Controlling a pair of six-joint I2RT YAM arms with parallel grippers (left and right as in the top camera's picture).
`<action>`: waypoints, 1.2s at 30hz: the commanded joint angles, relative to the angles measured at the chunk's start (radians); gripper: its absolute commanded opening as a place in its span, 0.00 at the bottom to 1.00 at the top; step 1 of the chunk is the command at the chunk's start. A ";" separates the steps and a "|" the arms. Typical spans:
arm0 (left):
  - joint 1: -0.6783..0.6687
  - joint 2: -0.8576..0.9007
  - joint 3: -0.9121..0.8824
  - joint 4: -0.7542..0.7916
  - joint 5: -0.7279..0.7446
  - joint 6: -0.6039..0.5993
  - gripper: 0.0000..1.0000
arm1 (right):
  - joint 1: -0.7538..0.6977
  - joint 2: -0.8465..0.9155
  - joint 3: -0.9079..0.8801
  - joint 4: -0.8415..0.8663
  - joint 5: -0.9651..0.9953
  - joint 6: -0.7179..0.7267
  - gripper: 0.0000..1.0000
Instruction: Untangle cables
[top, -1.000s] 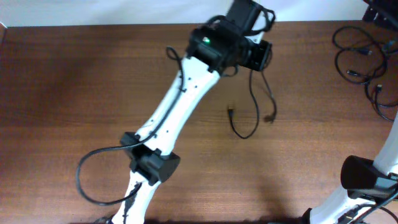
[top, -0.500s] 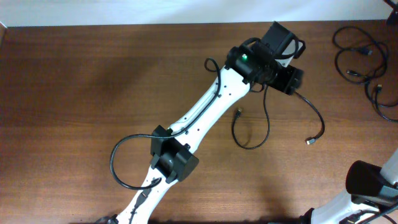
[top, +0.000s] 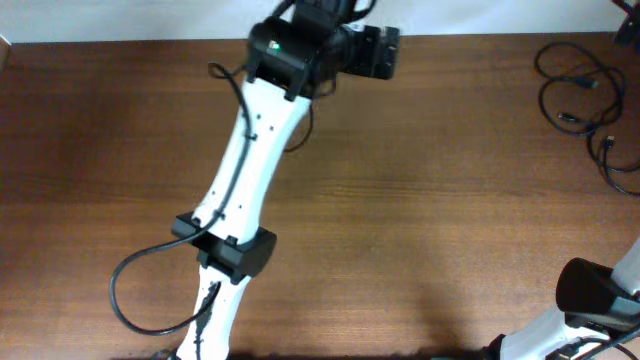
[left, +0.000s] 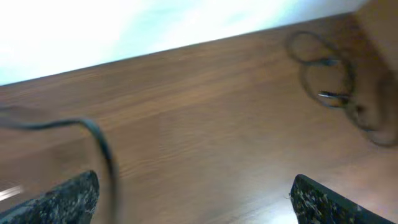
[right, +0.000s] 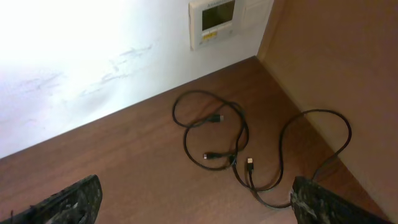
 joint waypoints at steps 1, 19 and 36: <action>-0.150 0.104 -0.031 0.071 0.174 0.006 0.99 | 0.002 0.003 -0.005 0.004 -0.009 -0.001 0.96; 0.179 -0.143 0.010 -0.121 -0.289 0.028 0.99 | 0.169 0.102 -0.097 0.085 -0.031 0.016 0.92; 0.468 -0.294 0.010 -0.319 -0.325 0.033 0.99 | 0.706 0.578 -0.097 0.272 0.306 0.599 0.90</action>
